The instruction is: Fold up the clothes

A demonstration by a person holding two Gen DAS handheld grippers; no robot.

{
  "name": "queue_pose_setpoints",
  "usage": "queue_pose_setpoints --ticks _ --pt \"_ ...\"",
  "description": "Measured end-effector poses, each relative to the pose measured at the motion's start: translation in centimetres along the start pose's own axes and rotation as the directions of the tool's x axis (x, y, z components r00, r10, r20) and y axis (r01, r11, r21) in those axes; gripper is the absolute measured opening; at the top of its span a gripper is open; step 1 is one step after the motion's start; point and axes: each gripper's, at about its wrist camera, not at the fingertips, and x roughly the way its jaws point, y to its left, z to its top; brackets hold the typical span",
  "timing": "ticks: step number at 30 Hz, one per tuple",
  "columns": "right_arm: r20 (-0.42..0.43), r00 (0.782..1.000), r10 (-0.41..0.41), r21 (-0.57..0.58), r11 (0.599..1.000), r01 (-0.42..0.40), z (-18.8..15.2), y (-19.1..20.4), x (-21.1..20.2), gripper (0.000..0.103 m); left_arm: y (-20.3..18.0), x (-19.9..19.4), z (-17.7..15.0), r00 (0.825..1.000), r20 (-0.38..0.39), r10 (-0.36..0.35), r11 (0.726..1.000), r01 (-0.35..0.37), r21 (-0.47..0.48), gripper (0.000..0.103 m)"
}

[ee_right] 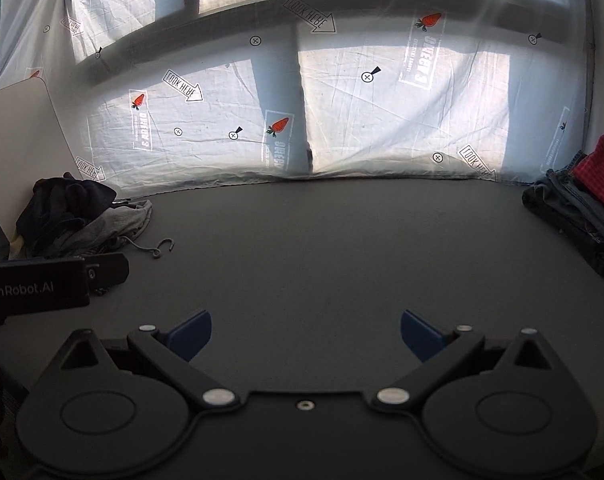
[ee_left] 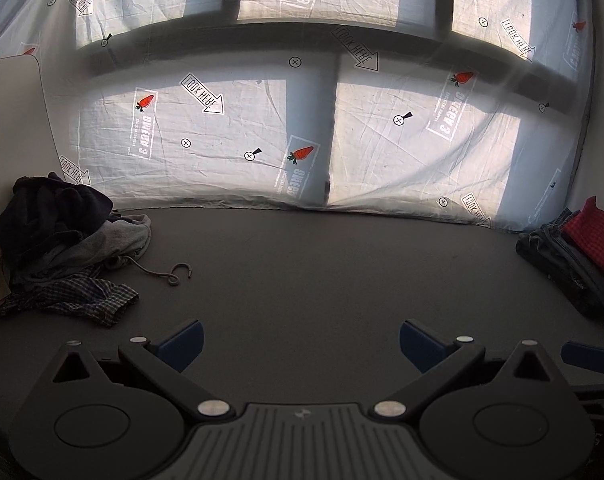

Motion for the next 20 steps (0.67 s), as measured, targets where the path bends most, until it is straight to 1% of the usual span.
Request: queue_pose_setpoints --ticks 4,8,20 --pt "-0.012 1.0 -0.02 -0.012 1.0 0.02 -0.9 1.1 -0.2 0.102 1.0 -0.4 -0.9 1.0 -0.007 0.013 1.0 -0.013 0.021 0.103" --pt "-0.009 0.999 -0.033 -0.005 0.999 0.033 -1.0 1.3 -0.5 0.102 1.8 -0.4 -1.1 1.0 -0.013 0.008 1.0 -0.008 0.016 0.103" --pt "0.002 0.999 -0.04 -0.031 0.999 0.04 -1.1 1.9 -1.1 0.102 2.3 -1.1 -1.5 1.0 -0.004 0.001 1.0 -0.001 0.004 0.103"
